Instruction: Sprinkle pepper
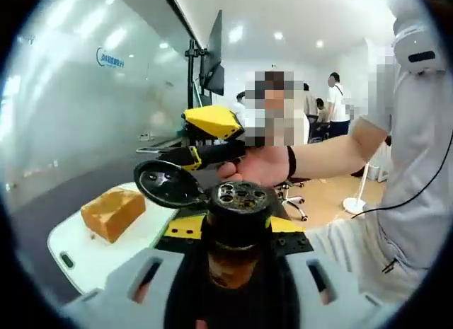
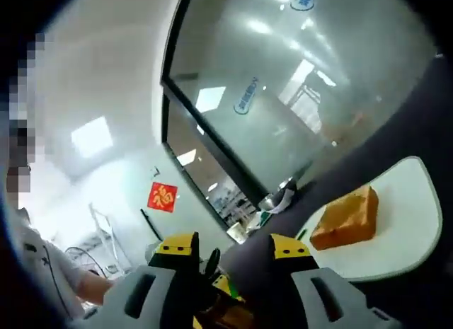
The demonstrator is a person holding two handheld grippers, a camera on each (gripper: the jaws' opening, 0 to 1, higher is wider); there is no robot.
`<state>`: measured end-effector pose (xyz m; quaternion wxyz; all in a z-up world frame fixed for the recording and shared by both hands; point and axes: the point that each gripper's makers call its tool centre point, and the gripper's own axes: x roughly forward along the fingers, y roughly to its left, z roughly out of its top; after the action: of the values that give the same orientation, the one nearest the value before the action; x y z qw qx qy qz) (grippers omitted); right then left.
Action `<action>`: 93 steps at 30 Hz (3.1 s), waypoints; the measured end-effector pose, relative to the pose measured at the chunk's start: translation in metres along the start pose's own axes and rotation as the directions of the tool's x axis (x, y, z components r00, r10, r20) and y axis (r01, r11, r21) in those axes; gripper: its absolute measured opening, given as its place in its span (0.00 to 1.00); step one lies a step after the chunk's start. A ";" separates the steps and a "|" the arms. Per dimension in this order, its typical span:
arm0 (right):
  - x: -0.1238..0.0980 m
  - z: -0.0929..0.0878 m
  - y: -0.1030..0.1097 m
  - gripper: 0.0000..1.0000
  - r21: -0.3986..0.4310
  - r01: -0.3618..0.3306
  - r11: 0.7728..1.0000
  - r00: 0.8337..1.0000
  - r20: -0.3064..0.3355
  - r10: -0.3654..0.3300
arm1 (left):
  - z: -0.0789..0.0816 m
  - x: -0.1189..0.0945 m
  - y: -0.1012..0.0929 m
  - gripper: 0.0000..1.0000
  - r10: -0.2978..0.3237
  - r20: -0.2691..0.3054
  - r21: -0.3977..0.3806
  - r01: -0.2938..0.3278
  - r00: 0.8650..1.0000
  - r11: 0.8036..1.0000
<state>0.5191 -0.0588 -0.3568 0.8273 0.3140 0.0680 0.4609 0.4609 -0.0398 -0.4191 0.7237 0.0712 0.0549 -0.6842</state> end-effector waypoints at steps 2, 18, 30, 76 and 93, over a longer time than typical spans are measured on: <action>0.003 -0.005 -0.001 0.33 -0.045 -0.001 0.999 0.998 -0.066 -0.002 | 0.000 0.000 0.002 0.21 -0.007 0.006 -0.005 0.007 1.000 1.000; 0.019 -0.023 0.005 0.19 0.091 -0.135 0.987 0.946 -0.285 0.155 | 0.002 0.005 -0.007 0.21 -0.116 0.019 -0.015 0.116 0.993 0.993; 0.027 -0.039 0.010 0.06 -0.002 -0.147 0.989 0.881 -0.455 0.130 | 0.002 0.006 -0.011 0.21 -0.122 0.004 0.003 0.122 0.992 0.993; -0.008 -0.046 0.085 0.13 -0.843 -0.325 0.428 0.902 -0.412 -0.126 | 0.002 0.006 -0.012 0.21 -0.100 0.028 0.015 0.100 0.995 0.995; 0.019 -0.053 0.069 0.03 -0.658 -0.085 0.748 0.974 -0.214 -0.078 | 0.003 0.007 -0.013 0.22 -0.085 0.049 0.008 0.084 0.995 0.996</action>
<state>0.4591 0.0065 -0.3555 0.8704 -0.0546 -0.0064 0.4893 0.4485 -0.0481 -0.4173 0.6950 0.0543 0.0378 -0.7160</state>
